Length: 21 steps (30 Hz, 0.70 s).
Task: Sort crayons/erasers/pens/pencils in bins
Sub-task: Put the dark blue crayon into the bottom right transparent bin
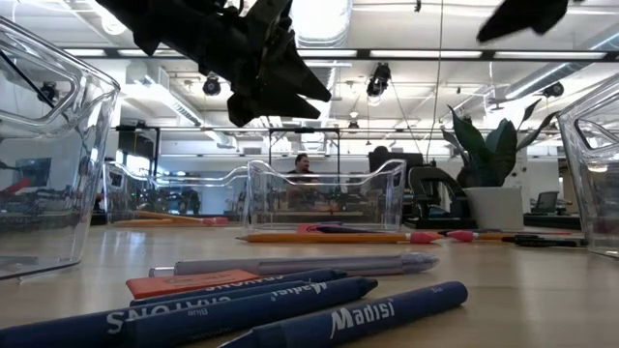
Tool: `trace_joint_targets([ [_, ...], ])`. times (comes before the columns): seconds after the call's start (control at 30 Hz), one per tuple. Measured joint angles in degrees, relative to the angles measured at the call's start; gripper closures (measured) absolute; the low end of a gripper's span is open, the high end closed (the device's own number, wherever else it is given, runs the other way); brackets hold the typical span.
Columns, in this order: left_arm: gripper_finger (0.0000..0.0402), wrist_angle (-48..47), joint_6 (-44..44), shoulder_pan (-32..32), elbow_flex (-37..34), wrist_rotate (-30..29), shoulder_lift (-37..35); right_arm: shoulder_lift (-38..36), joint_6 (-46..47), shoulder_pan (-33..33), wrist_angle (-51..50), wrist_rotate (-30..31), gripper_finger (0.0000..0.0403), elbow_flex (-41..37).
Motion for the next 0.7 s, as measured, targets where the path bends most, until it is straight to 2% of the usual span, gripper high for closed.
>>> trace_joint_targets([
  [0.13,0.0238,-0.07,0.00,0.00,0.00,0.00,0.00,0.56,0.01,-6.44,0.36,-6.14,0.0330,-3.34],
  [0.33,0.0238,-0.42,0.00,-0.02,-0.02,0.00,0.02,2.40,1.05,-14.03,0.77,-9.33,0.0319,-7.17],
  [0.53,0.0238,-0.39,0.00,-0.04,-0.29,0.00,0.02,4.65,0.49,-18.87,2.13,-18.31,0.0295,-9.30],
  [0.7,0.0238,-0.38,-0.05,-0.04,-1.00,0.00,0.02,7.17,-0.05,-21.73,2.08,-20.15,0.0269,-9.72],
])
